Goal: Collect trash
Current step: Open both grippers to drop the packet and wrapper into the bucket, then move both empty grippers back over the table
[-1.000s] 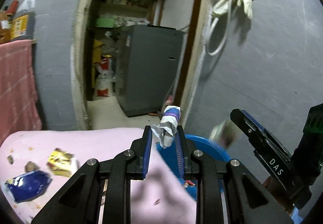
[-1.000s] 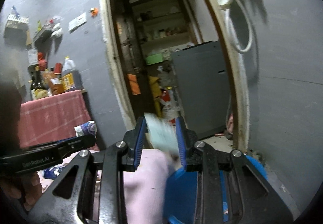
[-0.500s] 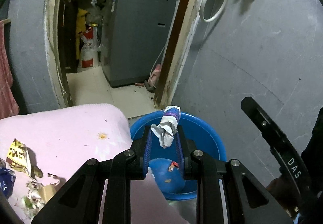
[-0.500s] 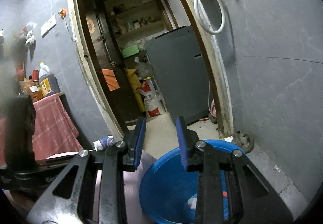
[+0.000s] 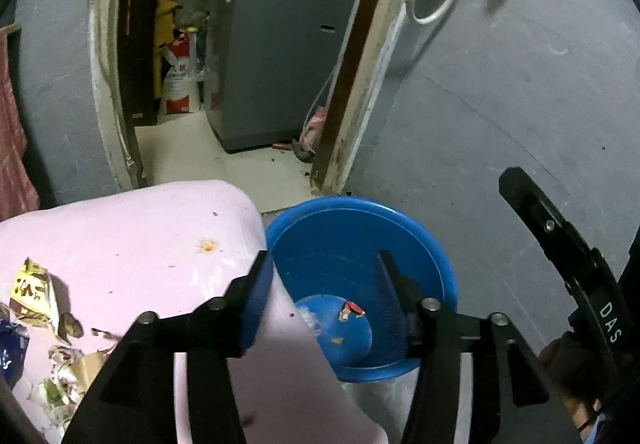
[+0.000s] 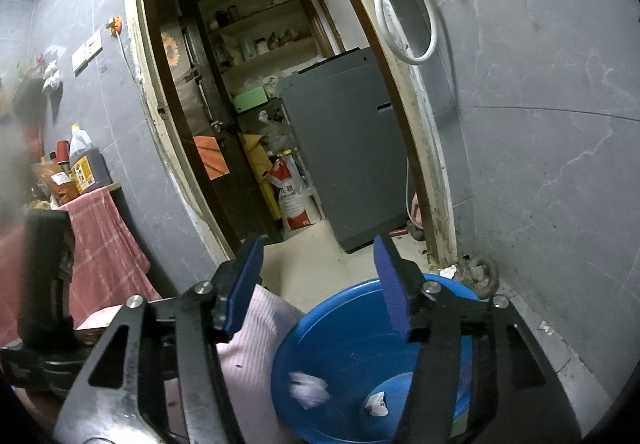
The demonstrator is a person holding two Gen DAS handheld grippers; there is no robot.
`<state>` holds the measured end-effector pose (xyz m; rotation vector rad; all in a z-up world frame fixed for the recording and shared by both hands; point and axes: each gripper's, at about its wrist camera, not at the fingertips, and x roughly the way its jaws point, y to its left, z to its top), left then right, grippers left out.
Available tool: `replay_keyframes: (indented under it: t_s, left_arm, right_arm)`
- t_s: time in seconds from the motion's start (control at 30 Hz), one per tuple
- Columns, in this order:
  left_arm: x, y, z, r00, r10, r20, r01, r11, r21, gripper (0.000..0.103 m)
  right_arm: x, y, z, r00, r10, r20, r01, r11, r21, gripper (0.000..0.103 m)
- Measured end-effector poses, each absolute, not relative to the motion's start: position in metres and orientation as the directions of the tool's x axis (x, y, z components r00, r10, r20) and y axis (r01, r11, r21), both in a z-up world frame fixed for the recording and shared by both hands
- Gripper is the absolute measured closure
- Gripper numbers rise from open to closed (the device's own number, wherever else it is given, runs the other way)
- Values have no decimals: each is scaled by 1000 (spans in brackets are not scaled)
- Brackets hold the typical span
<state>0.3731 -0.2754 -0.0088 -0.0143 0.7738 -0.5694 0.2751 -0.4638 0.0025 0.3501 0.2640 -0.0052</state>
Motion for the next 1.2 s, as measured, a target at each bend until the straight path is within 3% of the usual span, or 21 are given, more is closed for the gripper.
replay_keyframes:
  t_s: [0.17, 0.53, 0.63, 0.93, 1.2]
  left_arm:
    - [369, -257, 1, 614, -481, -627, 433, 868, -242, 45]
    - [352, -202, 32, 755, -398, -521, 317, 917, -242, 15]
    - [341, -183, 38, 806, -354, -475, 273, 933, -233, 6]
    - [305, -128, 48, 909, -212, -360, 152, 970, -190, 2]
    - [275, -83, 47, 948, -83, -308, 43, 990, -135, 2]
  right_arm:
    - [274, -464, 3, 969, 39, -246, 49, 939, 340, 28]
    - [266, -446, 12, 982, 65, -177, -5, 947, 321, 1]
    - [264, -435, 17, 985, 91, -149, -42, 952, 305, 0]
    - [258, -393, 28, 980, 177, -90, -152, 960, 234, 0]
    - [254, -346, 28, 956, 281, -84, -265, 950, 164, 0]
